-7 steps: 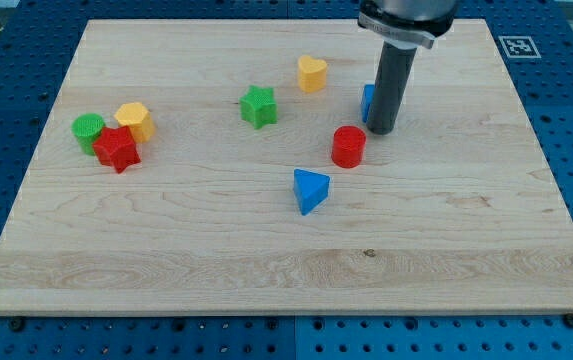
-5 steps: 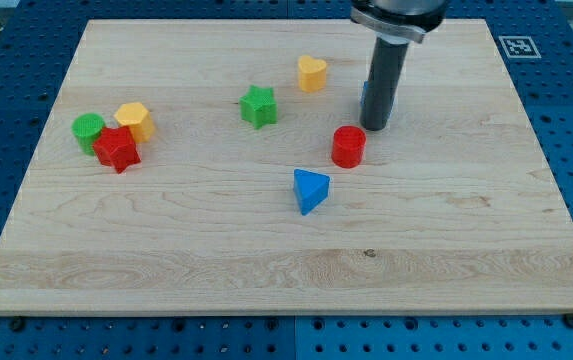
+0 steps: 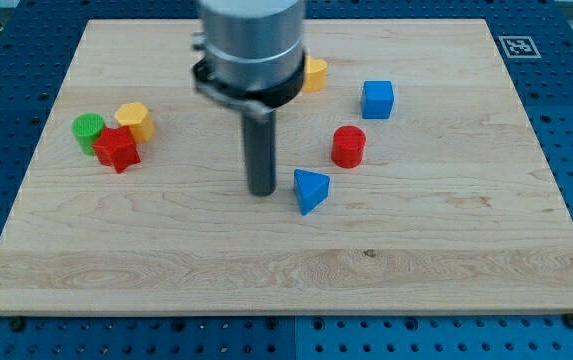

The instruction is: Push the group of blocks right a bit

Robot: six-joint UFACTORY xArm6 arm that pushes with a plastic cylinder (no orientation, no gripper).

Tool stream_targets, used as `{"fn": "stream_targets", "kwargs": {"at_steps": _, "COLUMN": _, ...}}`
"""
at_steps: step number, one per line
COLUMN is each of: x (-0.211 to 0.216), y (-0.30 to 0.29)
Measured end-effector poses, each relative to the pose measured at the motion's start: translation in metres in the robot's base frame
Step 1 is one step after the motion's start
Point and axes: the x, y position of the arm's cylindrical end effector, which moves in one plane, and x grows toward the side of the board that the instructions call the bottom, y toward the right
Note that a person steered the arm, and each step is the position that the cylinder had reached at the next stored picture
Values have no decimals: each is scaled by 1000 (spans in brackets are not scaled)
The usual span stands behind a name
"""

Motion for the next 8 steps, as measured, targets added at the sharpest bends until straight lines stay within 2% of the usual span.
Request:
{"fn": "stream_targets", "kwargs": {"at_steps": 1, "x": 19, "y": -43}}
{"fn": "stream_targets", "kwargs": {"at_steps": 2, "x": 16, "y": -95}}
{"fn": "stream_targets", "kwargs": {"at_steps": 4, "x": -25, "y": -200}}
{"fn": "stream_targets", "kwargs": {"at_steps": 5, "x": -55, "y": -229}}
{"fn": "stream_targets", "kwargs": {"at_steps": 7, "x": -80, "y": -232}}
{"fn": "stream_targets", "kwargs": {"at_steps": 8, "x": -69, "y": -202}}
